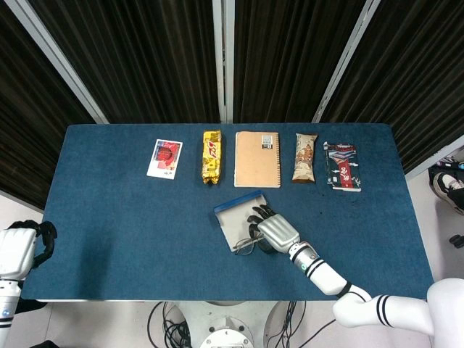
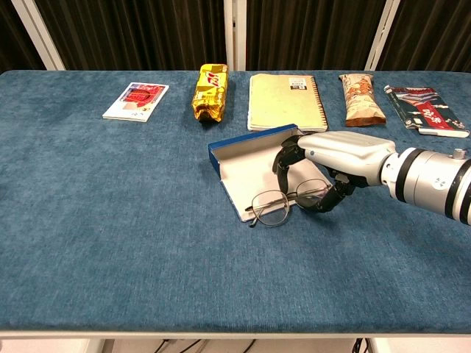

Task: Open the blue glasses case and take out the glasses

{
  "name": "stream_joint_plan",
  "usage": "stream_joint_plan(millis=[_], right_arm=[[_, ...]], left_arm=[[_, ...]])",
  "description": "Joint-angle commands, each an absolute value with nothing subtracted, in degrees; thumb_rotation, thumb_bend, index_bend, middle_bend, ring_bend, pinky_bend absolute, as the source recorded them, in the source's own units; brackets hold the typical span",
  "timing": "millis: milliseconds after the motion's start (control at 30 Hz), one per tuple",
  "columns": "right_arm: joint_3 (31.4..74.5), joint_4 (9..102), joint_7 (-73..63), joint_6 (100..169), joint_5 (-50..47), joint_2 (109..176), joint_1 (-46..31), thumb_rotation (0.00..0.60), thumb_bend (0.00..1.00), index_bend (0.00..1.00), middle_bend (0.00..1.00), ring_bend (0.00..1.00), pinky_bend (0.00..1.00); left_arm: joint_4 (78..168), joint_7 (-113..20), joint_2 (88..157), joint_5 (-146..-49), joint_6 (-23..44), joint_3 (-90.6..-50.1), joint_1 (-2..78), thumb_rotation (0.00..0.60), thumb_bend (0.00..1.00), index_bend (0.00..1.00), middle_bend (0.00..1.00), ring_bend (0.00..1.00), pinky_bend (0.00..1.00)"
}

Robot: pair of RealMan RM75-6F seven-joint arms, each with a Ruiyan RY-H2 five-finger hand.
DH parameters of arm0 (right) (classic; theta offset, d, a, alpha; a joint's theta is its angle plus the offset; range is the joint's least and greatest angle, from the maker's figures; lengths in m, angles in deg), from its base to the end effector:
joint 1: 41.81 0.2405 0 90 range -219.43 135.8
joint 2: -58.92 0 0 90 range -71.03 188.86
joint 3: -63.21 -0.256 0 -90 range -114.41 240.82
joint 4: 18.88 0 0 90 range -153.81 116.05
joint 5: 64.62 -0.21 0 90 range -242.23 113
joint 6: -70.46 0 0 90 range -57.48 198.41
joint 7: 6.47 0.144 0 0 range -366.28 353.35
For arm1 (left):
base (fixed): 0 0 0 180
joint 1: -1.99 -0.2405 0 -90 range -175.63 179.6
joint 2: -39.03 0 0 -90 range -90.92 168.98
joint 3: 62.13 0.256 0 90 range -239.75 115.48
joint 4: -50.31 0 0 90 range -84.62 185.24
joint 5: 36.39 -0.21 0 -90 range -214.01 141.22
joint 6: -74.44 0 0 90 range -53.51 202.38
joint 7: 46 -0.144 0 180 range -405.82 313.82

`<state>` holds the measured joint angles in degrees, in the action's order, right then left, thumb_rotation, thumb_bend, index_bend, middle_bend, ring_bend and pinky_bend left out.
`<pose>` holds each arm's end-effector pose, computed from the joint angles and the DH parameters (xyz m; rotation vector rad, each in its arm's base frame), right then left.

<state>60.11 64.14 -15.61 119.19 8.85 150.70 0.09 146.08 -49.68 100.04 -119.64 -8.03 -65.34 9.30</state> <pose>-0.1540 -0.2991 -0.0623 2.1205 -1.0767 0.8985 -0.3033 0.1946 0.1681 -1.4126 -0.8807 -0.8515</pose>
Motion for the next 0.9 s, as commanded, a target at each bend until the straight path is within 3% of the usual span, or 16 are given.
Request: stream_joint_plan(millis=[33,400,633,900], right_arm=[[59.9,63.7,-15.6,119.0,8.7,151.0,0.1,0.6,0.39,0.48,0.22,0.0,0.0],[59.6,61.9,-12.7,121.7,12.8,152.6,-0.4,0.6,0.46,0.74,0.32,0.0,0.0],[60.6,66.7,-10.3,126.7,22.4,149.6,0.1,0.6,0.46,0.76,0.33,0.0,0.0],[57.6,64.2,-10.0,120.2,25.7,155.0,7.9,0.6,0.43,0.73,0.3,0.0,0.0]], left_arm=[[146.1,-49.6,100.0,-119.6,-8.0,-65.3,9.3,0.6,0.58,0.66,0.64,0.45,0.44],[146.0,-49.5,100.0,-119.7,-8.0,-65.3,9.3,0.6,0.58,0.66,0.64,0.45,0.44],[146.1,-49.8,100.0,-119.7,-8.0,-65.3,9.3,0.6,0.58,0.66,0.64,0.45,0.44],[146.1,-49.7,100.0,-119.6,-8.1,-65.3,9.2,0.6,0.58,0.66,0.64,0.45,0.44]])
